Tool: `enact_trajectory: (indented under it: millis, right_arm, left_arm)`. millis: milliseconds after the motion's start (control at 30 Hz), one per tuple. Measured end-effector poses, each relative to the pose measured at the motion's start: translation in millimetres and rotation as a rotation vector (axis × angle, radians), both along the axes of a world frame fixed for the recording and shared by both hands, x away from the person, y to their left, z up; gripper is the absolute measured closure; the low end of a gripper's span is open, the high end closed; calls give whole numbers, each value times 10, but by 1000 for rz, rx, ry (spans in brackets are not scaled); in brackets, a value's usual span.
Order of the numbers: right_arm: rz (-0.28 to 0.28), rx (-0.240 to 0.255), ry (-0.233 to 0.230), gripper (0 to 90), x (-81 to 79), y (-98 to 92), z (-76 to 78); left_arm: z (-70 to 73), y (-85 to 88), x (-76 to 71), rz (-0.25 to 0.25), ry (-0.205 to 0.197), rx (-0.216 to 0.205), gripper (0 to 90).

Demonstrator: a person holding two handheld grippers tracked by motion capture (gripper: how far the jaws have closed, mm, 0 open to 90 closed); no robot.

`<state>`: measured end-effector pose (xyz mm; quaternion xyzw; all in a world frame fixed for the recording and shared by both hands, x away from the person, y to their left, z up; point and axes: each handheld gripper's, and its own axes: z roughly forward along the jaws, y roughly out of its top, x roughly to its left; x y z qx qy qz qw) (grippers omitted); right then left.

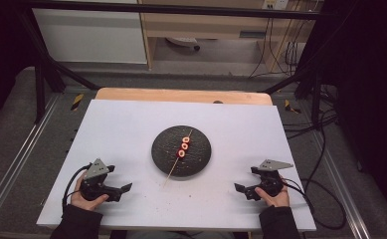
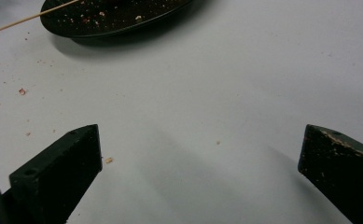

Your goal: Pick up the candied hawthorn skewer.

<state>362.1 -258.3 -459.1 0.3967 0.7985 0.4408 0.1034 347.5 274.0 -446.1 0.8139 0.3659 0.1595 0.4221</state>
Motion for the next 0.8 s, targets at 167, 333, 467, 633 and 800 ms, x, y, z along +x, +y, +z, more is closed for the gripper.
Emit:
enact_trajectory:
  millis: [167,333,467,633,800]
  right_arm:
    - [0,8,-7,7,-7,-9,10]
    - [-3,20,-10,7,-8,-15,23]
    - [-2,24,-11,7,-11,-16,26]
    - [-1,24,-11,7,-10,-21,34]
    - [-2,25,-12,7,-11,-24,39]
  left_arm:
    - [9,-31,-16,-1,-3,13,44]
    - [15,-52,-16,-6,-2,18,44]
    - [32,-81,-16,-6,-2,19,44]
    - [66,-128,-12,-3,-4,18,43]
    - [99,-179,-2,-5,-6,20,43]
